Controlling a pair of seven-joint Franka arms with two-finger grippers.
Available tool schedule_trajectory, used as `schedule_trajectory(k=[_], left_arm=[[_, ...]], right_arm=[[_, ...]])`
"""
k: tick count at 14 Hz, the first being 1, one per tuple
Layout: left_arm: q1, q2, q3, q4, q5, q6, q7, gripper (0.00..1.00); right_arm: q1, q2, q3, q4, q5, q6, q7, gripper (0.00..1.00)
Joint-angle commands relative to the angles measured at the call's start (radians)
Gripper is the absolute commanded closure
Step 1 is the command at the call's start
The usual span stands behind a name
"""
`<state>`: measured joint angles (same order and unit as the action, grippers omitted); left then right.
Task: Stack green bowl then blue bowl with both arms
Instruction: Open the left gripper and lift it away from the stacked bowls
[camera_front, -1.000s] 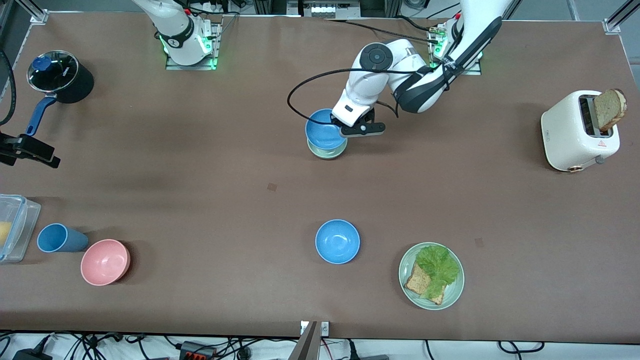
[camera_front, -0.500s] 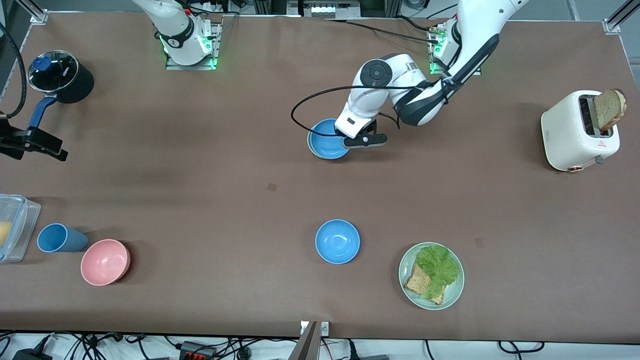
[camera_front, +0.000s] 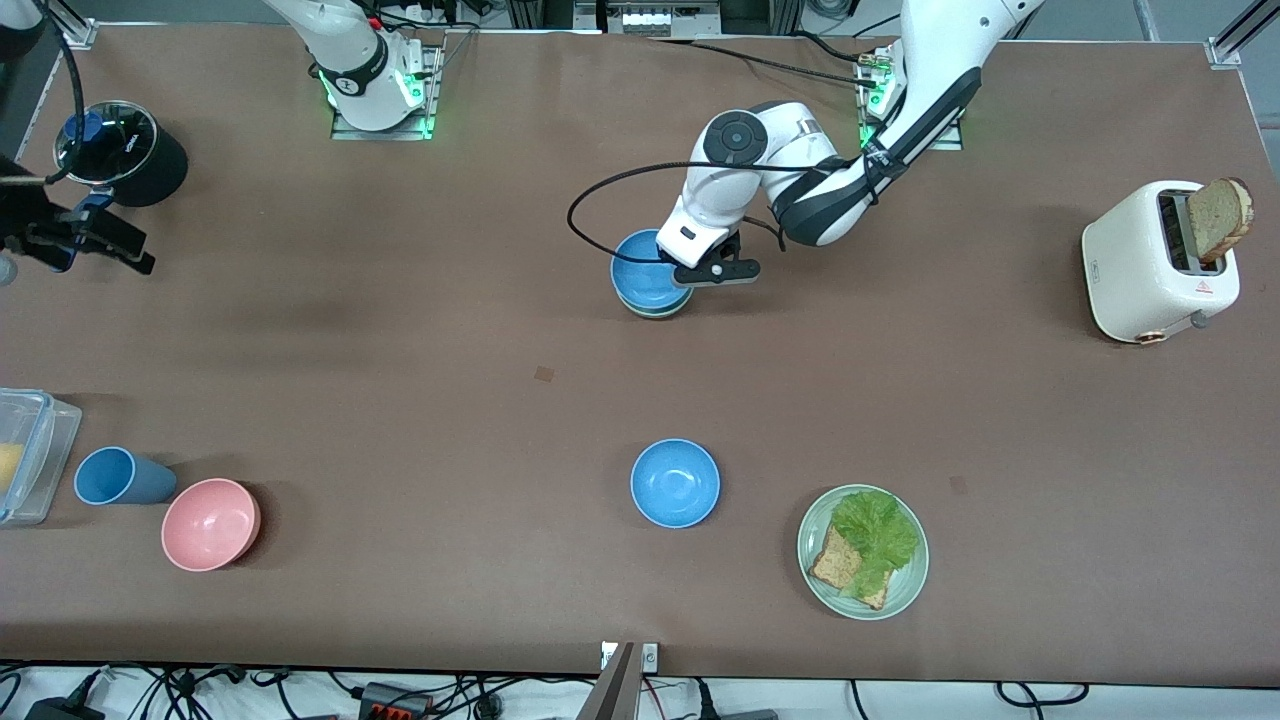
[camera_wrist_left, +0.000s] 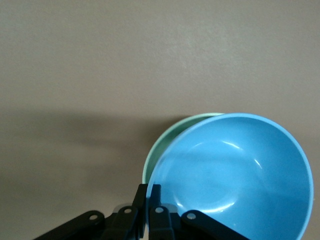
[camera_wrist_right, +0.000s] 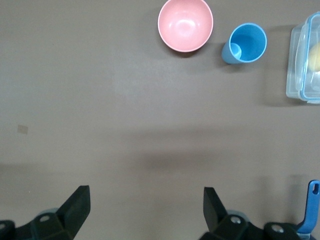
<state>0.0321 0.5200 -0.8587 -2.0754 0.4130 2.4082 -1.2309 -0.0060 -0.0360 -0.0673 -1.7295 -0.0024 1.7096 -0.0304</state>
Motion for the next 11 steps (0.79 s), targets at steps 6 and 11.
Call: schedule_trajectory(k=[6, 11], left_arm=[[0.069, -0.014, -0.040, 0.119, 0.026, -0.176, -0.009, 0.65], [0.295, -0.012, -0.196, 0.230, -0.048, -0.378, 0.172, 0.63]], right_arm=[[0.015, -0.030, -0.003, -0.030, -0.018, 0.021, 0.010, 0.00], [0.014, -0.030, -0.005, -0.015, -0.016, 0.018, 0.004, 0.00]])
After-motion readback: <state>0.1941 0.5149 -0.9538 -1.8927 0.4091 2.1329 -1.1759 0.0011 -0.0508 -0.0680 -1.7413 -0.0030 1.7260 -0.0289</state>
